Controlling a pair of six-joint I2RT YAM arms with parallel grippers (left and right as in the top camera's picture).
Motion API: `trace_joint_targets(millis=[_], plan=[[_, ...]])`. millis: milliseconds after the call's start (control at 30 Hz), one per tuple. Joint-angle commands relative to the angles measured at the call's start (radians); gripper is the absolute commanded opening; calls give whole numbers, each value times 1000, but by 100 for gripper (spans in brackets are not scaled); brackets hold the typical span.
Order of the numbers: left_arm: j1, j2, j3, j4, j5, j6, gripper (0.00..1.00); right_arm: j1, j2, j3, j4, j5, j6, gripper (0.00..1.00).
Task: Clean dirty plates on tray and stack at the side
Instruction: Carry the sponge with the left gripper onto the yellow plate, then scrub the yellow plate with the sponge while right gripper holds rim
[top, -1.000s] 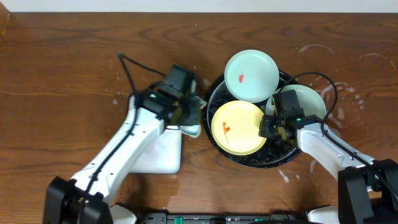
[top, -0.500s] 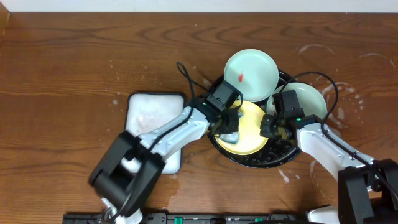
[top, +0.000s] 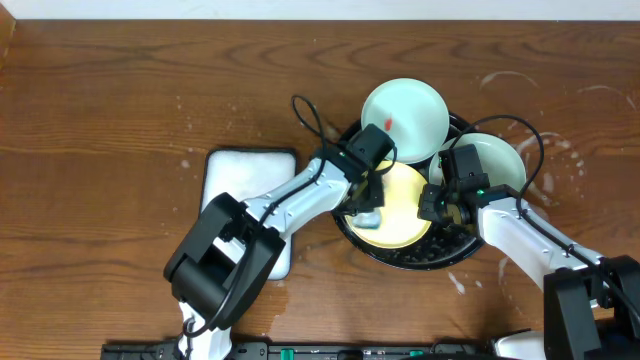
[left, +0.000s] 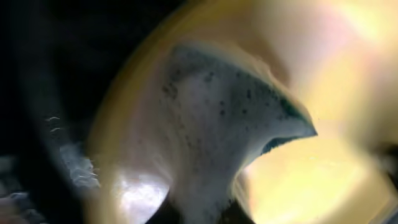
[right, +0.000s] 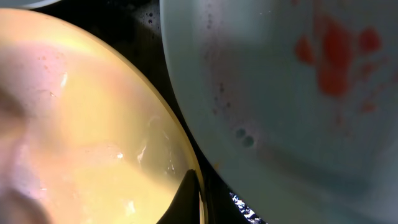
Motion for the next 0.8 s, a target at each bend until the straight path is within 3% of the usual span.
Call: trace_joint_targets(millis=[0,233,533,767], plan=[[16,45,16,-82,-328,61,8,-5,17,-8,-10,69,22,1],[-8,64,17,-13,-293,82,7,-5,17,-8,-16,69,21,1],[-40,185,17,223,216,15,8,-5,17,-8,-17,69,10,1],[-64,223,17,239,359,-9,7,-5,17,-8,-16,69,10,1]])
